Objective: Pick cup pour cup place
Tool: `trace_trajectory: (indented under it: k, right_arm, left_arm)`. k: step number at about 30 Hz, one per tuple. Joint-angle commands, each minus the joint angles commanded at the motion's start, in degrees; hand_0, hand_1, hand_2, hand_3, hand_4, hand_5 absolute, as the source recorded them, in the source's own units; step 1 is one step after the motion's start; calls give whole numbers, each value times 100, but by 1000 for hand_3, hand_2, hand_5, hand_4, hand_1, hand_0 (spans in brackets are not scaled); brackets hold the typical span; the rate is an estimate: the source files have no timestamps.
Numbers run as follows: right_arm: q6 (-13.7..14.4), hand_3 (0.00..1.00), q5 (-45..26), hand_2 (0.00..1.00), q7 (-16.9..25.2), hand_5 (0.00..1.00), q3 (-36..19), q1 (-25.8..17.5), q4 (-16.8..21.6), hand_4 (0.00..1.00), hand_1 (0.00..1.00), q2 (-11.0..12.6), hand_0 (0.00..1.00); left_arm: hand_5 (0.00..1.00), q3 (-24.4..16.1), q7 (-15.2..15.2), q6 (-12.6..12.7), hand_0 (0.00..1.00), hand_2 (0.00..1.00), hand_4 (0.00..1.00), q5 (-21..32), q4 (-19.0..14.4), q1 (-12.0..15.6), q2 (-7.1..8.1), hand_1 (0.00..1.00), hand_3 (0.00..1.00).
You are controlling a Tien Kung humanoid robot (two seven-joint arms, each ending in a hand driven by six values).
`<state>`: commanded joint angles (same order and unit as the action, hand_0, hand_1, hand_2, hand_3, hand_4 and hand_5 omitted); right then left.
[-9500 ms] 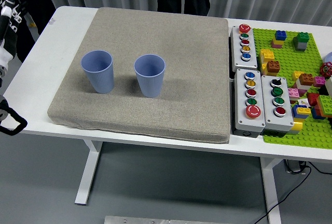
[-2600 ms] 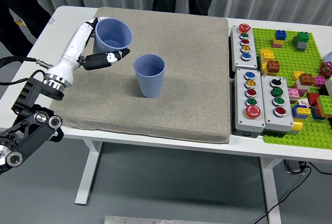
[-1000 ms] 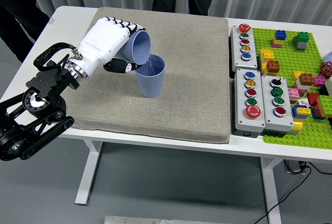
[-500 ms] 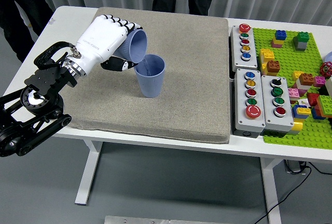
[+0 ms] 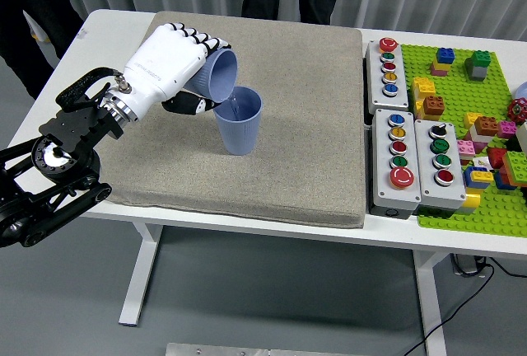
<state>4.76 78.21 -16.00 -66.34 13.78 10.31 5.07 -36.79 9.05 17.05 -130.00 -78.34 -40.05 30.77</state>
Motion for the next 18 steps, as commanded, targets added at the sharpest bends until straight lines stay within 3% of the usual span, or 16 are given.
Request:
trace_trajectory:
  k: [18]
  right_arm:
    - [14,561,-69,556,5,80,24,62,0,2,634,10,674]
  left_arm:
    - [251,275,93,302,537,459,712,0,38,-145,51,464,462]
